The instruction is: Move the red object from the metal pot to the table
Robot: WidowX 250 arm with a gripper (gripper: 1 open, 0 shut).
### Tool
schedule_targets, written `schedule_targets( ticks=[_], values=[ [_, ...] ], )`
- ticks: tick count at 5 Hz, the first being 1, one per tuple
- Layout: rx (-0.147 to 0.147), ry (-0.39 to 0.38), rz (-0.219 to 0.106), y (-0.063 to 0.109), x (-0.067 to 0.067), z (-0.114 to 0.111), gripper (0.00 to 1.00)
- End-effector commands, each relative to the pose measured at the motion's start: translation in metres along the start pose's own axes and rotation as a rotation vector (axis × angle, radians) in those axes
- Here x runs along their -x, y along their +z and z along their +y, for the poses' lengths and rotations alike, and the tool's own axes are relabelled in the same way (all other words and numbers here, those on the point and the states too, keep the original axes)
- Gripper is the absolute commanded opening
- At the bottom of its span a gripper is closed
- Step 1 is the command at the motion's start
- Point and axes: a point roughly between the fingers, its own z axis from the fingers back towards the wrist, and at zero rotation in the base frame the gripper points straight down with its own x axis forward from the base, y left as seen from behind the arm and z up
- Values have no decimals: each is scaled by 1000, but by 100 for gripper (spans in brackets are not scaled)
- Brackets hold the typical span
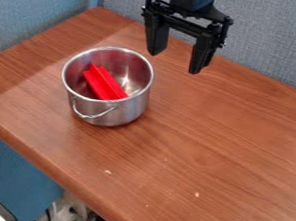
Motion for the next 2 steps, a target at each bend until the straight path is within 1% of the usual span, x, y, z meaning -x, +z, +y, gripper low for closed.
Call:
schedule_targets(
  ticks=[1,2],
  values=[
    [-2,-1,18,-6,1,0,100],
    [-4,-2,36,-12,3,1,100]
  ],
)
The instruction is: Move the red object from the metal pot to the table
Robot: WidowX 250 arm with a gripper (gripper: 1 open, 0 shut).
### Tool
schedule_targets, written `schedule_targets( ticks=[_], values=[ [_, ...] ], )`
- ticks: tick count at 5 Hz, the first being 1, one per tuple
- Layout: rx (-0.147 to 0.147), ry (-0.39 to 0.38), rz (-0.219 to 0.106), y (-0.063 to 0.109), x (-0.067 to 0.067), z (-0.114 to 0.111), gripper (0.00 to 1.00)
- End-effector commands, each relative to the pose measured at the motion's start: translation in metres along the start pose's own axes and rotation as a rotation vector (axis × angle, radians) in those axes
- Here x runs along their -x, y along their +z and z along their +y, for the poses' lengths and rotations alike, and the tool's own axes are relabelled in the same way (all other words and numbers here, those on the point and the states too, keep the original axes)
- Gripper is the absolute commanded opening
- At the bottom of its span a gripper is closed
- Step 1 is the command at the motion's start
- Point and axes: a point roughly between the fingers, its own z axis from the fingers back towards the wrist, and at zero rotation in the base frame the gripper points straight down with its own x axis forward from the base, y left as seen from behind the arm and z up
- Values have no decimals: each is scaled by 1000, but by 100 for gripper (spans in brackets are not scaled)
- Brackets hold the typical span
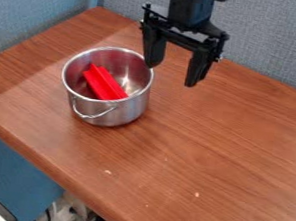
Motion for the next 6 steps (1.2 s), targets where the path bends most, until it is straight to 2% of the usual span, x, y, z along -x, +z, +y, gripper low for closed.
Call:
schedule_targets(
  ticks=[1,4,6],
  values=[
    [-6,-2,-16,3,-1,2,100],
    [-12,-2,21,-8,3,7,100],
    [-14,3,31,-12,6,14,100]
  ],
)
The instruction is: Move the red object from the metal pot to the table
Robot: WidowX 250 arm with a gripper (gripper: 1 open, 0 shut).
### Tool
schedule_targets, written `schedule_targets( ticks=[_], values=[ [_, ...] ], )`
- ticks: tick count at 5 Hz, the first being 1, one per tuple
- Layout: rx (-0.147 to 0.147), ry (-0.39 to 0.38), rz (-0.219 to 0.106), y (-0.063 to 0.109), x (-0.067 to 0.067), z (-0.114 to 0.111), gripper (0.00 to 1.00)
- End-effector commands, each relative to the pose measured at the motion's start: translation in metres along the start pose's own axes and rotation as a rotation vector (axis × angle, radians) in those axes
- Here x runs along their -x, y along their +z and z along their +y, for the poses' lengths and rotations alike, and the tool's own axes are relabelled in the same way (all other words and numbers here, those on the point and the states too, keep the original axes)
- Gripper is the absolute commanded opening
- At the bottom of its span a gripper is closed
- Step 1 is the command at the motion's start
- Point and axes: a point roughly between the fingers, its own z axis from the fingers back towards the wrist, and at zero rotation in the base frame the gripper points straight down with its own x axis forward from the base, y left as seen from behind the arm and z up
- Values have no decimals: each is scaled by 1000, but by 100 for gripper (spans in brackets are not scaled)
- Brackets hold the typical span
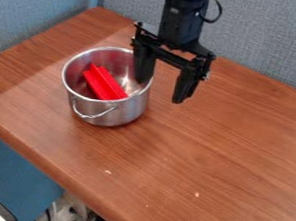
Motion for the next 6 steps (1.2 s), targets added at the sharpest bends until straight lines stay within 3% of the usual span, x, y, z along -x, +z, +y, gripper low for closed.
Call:
schedule_targets(
  ticks=[1,5,6],
  values=[
    [0,20,-30,7,2,11,100],
    [-2,76,-78,20,23,63,100],
    [-17,98,-87,16,25,81,100]
  ],
)
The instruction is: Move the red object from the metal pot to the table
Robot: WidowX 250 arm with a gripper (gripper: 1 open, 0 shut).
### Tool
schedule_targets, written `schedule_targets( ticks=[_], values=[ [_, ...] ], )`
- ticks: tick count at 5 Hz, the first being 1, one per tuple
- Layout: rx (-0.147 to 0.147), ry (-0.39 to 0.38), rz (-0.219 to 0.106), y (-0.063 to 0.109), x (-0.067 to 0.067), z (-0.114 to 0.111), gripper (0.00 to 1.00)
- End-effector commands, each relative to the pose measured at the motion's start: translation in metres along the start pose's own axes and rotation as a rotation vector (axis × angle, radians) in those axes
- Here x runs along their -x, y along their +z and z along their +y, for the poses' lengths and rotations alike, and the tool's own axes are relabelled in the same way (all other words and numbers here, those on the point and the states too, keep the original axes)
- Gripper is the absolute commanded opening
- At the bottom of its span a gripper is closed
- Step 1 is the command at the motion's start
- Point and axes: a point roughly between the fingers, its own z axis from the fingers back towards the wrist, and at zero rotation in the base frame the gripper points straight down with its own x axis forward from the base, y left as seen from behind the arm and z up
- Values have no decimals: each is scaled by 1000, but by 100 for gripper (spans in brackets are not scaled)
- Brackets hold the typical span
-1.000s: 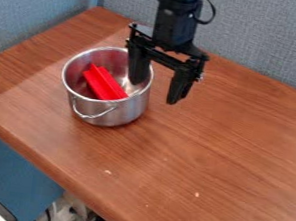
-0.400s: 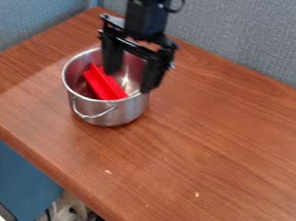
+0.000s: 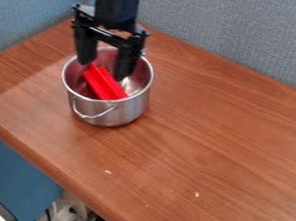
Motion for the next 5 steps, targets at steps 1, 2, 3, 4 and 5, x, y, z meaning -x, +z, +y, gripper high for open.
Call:
schedule_targets(
  ticks=[1,2,3,4,5],
  values=[
    [-24,26,-55,8,0,15,100],
    [-24,28,-50,1,-3,18,100],
    [-13,20,-40,-6,-6,16,100],
    [-9,17,-44,-11,-10,14,100],
    [-7,16,-52,-14,-13,13,100]
  ],
)
